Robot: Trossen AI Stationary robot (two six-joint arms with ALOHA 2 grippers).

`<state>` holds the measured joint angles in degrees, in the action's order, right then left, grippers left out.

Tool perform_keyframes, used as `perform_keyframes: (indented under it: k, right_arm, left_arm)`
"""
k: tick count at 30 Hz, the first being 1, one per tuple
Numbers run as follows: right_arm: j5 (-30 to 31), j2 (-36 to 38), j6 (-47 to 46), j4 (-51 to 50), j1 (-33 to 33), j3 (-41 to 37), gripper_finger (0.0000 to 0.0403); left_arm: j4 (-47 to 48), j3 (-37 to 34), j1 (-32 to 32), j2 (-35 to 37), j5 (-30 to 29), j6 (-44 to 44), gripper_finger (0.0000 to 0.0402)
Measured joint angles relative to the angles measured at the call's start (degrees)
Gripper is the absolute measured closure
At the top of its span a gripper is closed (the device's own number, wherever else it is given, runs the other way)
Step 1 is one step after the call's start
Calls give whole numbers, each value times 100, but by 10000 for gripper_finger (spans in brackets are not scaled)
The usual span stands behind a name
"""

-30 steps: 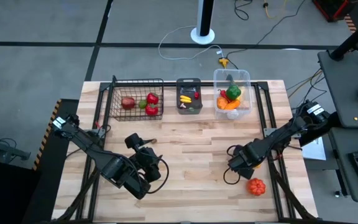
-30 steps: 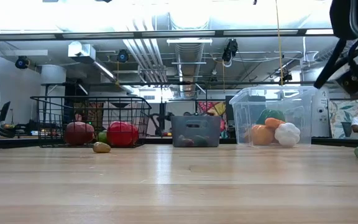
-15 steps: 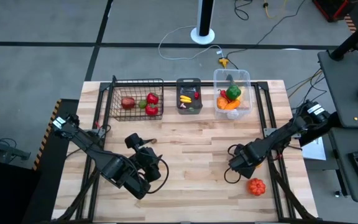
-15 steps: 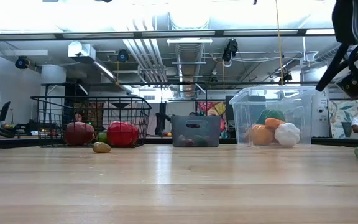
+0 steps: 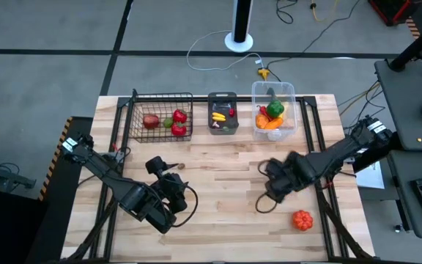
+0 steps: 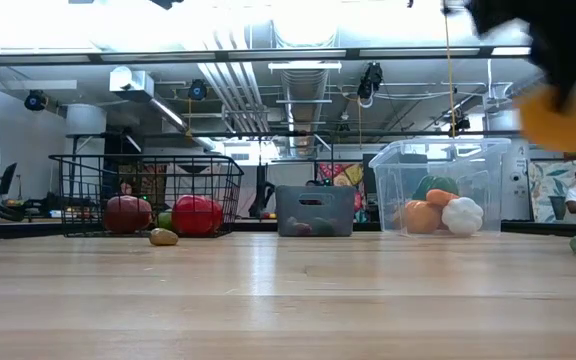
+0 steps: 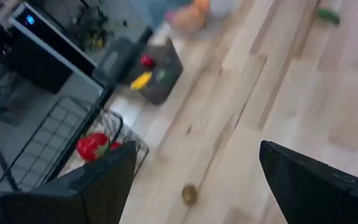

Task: Sort produce into baskets
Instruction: Put the yellow lemon into the basket

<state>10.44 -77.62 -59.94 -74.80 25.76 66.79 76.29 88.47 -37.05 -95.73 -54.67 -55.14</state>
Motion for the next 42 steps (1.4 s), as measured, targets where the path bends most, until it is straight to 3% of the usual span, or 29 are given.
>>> perform_keyframes:
  k: [4, 6, 11, 16, 21, 26, 30, 42]
  right_arm:
    - [1247, -14, 934, 642, -416, 568, 166]
    - [1550, -16, 1669, 1242, -704, 729, 166]
    - [1375, -30, 3809, 3625, -1559, 789, 165]
    - [575, -328, 5174, 5866, -2391, 777, 165]
    - [-106, -923, 5721, 7585, -2958, 777, 164]
    - [-156, -1743, 5954, 8951, -3365, 768, 163]
    - [-166, -2350, 5954, 9682, -3631, 863, 162]
    - [-345, -3753, 5729, 9835, -3856, 1911, 161]
  left_arm:
    - [538, 0, -4, 61, 395, -524, 80]
    - [815, 0, -4, 73, 608, -831, 80]
    - [1146, 0, -28, 73, 1071, -1435, 80]
    - [1362, -11, -98, 120, 1478, -2190, 81]
    - [1374, -11, -226, 231, 1890, -2424, 93]
    - [1375, -11, -421, 241, 2537, -2211, 104]
    - [1375, -11, -600, 241, 2654, -2211, 112]
    - [1374, -22, -786, 239, 2476, -2399, 118]
